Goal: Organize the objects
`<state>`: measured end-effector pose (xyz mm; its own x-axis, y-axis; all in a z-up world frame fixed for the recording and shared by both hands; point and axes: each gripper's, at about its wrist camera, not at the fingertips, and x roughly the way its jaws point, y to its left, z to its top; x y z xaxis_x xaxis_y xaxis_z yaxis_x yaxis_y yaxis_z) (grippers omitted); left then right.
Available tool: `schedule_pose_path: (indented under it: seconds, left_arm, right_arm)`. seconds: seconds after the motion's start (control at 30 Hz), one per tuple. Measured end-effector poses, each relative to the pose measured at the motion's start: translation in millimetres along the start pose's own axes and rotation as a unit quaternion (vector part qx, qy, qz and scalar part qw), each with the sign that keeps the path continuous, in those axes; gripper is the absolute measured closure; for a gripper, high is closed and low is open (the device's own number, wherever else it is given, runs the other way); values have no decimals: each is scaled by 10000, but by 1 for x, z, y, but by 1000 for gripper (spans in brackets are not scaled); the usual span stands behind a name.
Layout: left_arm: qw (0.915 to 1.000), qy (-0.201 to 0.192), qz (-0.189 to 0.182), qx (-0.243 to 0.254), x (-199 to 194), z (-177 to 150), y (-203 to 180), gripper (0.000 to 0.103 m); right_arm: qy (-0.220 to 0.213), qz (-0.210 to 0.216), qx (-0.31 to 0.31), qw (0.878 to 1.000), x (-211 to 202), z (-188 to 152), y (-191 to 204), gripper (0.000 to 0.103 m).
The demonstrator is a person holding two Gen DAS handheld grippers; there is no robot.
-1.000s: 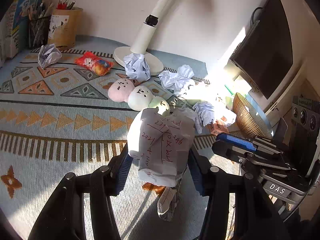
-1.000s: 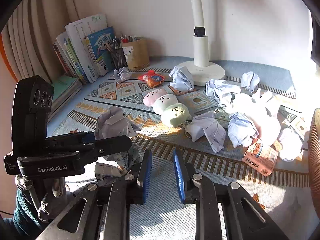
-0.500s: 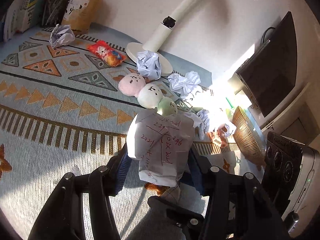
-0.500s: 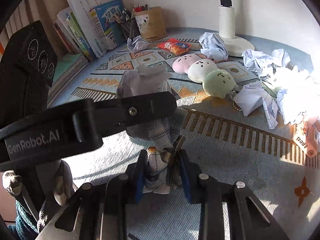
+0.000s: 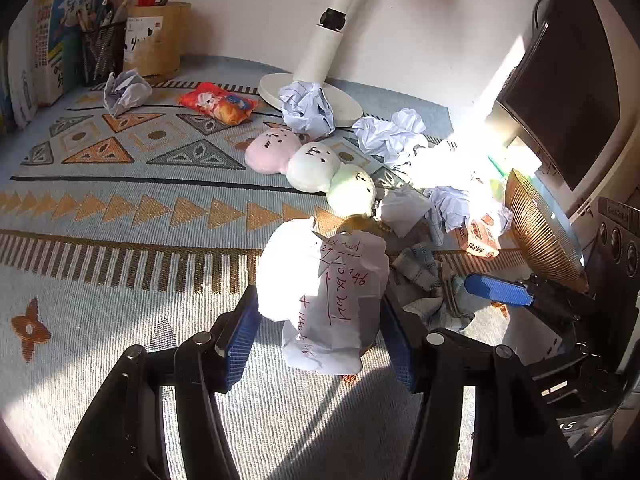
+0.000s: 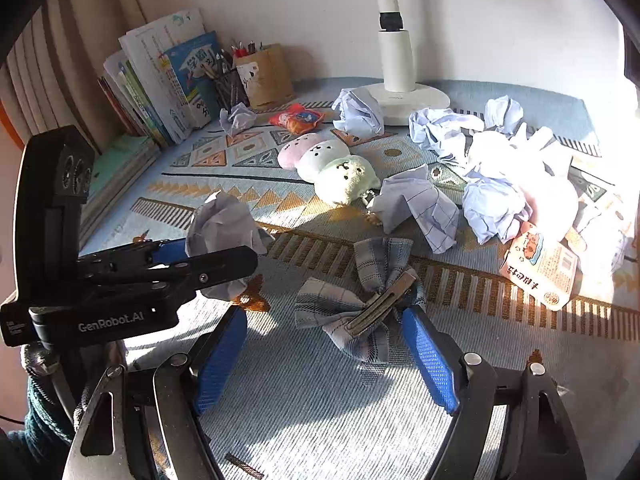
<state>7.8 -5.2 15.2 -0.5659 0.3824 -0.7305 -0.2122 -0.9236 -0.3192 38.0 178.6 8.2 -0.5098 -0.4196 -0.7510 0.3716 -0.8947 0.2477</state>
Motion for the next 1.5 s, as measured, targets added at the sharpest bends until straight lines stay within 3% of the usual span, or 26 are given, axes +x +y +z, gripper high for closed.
schedule_pose_path:
  seconds: [0.07,0.3,0.43,0.7,0.9,1.03,1.1,1.17,1.23,1.37,1.5]
  left_arm:
    - [10000,33,73,53,3,1,-2,48]
    - [9993,-118,281,205,-1,0,-8,48]
    - [9996,-101,224,132,-2,1,-5,48]
    - [9997,-51,158,-200,0,3,5,48]
    - [9997,-72,-52,-241,-2,2,7,48]
    - [9998,42,-2,-182,2,2,4,48]
    - [9999,17,43,-121,2,2,2,48]
    - [9999,-36,77,-65,-1,1,-1,48]
    - [9998,97,-158,34,2,1,-3,49]
    - [9990,82,-377,221,-2,4,-15,54]
    - [9920,-272,-1157,420,-22,20,-70,54]
  right_arm:
    - [-36,240,403,9989,-1,-7,-11,23]
    - [-47,9,1177,9930,5,-2,-22,23]
    - [31,-486,1258,9909,16,8,-11,21]
    - [-135,-765,1338,9880,22,12,-16,22]
    - [-17,-1564,656,9855,33,13,5,34]
    - [-29,-1619,224,9866,38,13,21,70]
    - [-60,-1473,231,9888,35,11,20,78]
    - [-227,-1074,483,9928,23,7,11,80]
    - [-509,-581,726,9944,1,3,2,80]
    - [-1055,-778,1023,9861,-63,3,-19,80]
    - [-1901,-1189,1449,9637,-147,11,-47,80]
